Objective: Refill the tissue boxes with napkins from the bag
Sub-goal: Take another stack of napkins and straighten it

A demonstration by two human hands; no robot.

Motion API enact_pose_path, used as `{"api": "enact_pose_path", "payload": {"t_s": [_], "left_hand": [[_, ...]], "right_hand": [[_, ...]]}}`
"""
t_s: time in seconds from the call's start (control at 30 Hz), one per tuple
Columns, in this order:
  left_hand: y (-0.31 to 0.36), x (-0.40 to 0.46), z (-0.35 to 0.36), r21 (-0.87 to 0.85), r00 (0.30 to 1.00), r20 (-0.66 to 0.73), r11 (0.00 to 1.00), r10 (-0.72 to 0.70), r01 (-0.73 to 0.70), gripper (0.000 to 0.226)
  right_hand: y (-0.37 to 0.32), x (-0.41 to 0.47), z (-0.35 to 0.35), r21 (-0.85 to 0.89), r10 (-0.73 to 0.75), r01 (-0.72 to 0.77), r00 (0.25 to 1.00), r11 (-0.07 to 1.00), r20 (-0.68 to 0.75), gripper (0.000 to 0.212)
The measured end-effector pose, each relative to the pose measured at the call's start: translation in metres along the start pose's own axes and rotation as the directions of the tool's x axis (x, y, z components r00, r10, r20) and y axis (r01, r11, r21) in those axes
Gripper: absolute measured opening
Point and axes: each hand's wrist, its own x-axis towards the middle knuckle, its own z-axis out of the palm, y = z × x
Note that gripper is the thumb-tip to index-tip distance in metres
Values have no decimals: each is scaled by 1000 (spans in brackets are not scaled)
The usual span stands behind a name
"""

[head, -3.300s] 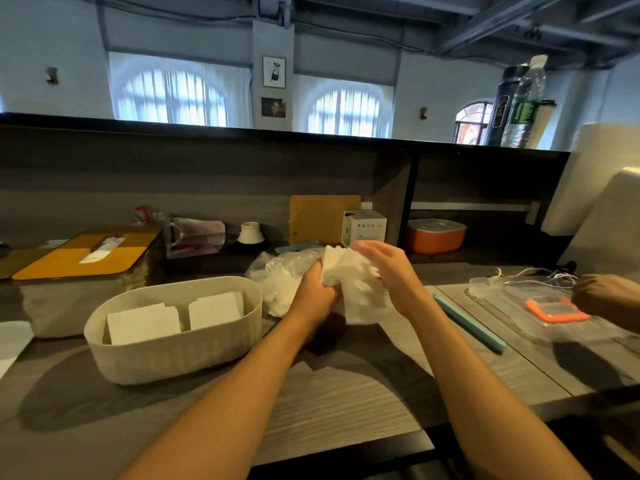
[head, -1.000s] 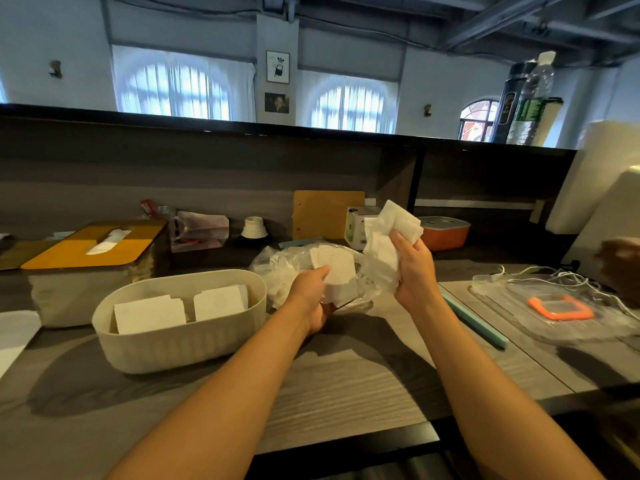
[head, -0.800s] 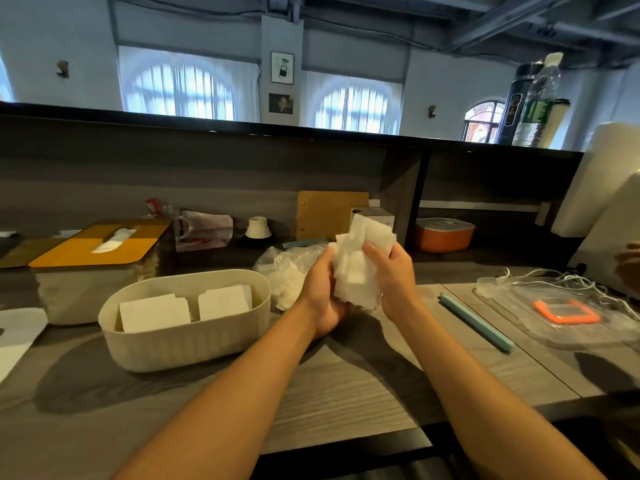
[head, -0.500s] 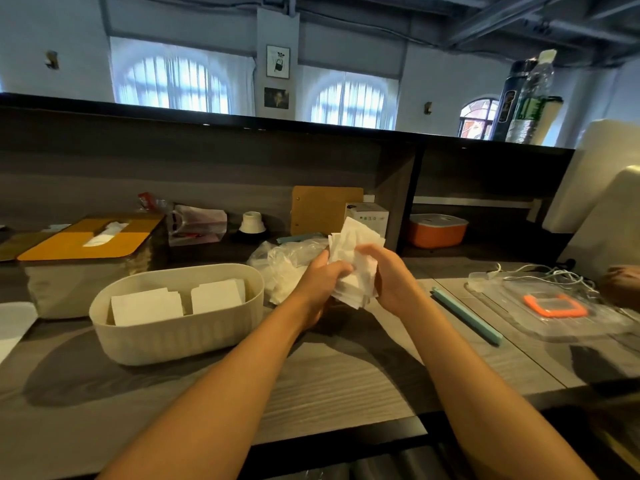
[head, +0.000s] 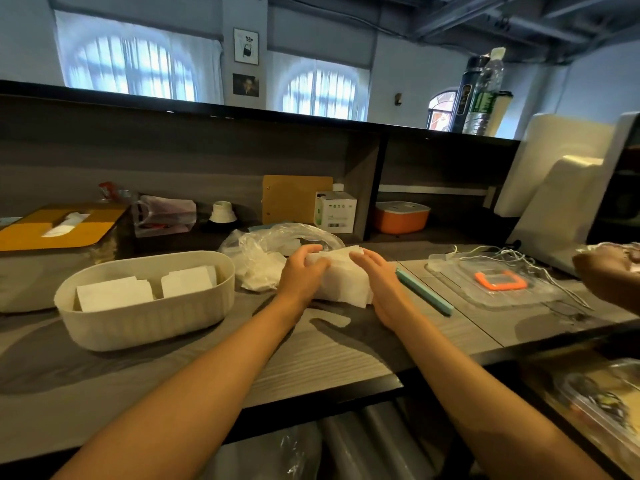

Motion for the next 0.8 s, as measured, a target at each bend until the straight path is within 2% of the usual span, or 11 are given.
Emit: {"api": "enact_pose_path", "payload": {"t_s": [0.13,0.2,0.33,0.5,0.57,0.63,0.73,0.8], "left_hand": [[4,-2,13,-3,993,-115,999,34,-35,30],[3,1,15,-2,979,-185,996,83,-84,22],[-2,7,15,73,955,-278,994,102,-85,14],[0,8,17,-52,973,-223,997,50,-64,15],[-1,7,19,9,974,-211,996,87,-87,15],[-3,8,17,68,960,-263,994,99,-84,21],[-3,7,16,44,956,-283,997,74,-64,23],[-2,5,19,71,964,-242,993,113,-99,21]], "right_hand": [[2,0,18,-139,-208,192,971,972,-117,42],[3,3,19,-163,-240,218,962,962,-130,38],[5,9,17,-194,-196,165,969,967,-153,27],[6,16,13,-72,-124,111,969,991,-214,8],[5,14,14,-99,-167,151,970,984,-177,12],[7,15,13,-112,-162,143,969,983,-188,13],[7,16,12,-55,-110,101,972,993,-208,12],[5,14,16,-146,-116,93,980,985,-164,11]]}}
